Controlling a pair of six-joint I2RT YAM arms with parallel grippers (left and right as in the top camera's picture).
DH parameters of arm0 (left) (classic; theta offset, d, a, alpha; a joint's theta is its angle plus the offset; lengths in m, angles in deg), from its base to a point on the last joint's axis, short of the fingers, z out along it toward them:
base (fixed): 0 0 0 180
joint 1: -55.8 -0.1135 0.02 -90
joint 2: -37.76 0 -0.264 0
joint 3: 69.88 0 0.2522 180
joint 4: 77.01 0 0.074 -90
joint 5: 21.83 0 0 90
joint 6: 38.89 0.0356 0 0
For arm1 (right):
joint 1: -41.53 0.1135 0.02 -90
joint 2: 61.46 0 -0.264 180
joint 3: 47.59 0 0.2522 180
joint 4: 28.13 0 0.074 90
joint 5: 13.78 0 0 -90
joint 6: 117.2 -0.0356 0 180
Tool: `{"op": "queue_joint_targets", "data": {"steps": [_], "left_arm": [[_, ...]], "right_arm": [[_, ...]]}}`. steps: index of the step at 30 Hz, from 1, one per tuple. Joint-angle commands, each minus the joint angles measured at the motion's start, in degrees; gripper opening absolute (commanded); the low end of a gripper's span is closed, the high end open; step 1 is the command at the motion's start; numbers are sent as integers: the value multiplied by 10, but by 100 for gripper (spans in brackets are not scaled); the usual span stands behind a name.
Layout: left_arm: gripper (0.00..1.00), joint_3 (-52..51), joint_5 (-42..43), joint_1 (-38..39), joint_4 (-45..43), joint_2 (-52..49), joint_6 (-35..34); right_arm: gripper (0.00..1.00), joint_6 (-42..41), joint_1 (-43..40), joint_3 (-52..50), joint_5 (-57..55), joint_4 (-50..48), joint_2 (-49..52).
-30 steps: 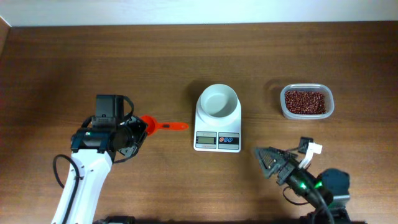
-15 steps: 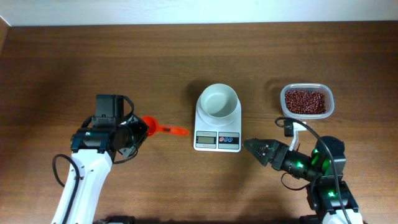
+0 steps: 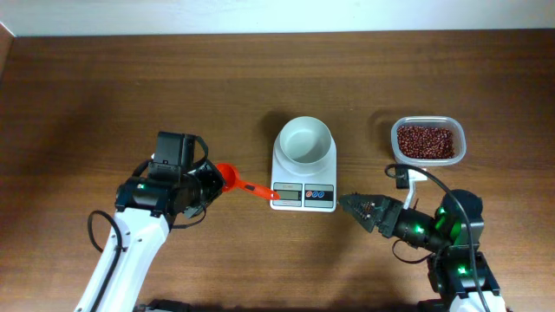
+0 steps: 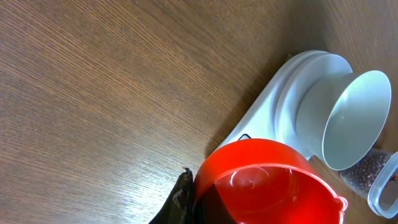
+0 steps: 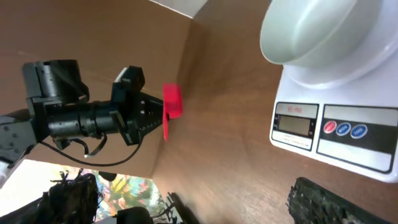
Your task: Scoop and weigh 50g on scale
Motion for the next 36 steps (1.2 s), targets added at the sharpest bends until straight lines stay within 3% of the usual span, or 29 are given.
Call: {"op": "queue_joint_targets", "data": {"steps": [1, 5, 10, 16, 18, 21, 26, 30, 36], "left_arm": [[0, 0, -4, 2, -1, 5, -6], [0, 0, -2, 2, -1, 5, -10], [0, 0, 10, 2, 1, 5, -42], [0, 0, 19, 2, 2, 5, -45], [0, 0, 18, 2, 29, 5, -64], [0, 0, 17, 2, 76, 5, -90], [0, 0, 10, 52, 78, 5, -105], [0, 0, -9, 97, 78, 5, -121], [0, 0, -20, 132, 76, 5, -133]], "right_arm": [[99, -11, 5, 10, 7, -19, 1], [99, -37, 9, 10, 7, -29, 2], [99, -37, 120, 10, -99, -75, 18], [99, -104, 235, 10, -153, -251, 165], [98, -103, 276, 10, -157, -366, 236], [89, -103, 321, 10, -180, -454, 307], [84, -103, 377, 10, -251, -454, 320], [74, -103, 377, 10, -258, -447, 320], [43, -101, 377, 10, -263, -436, 320]]}}
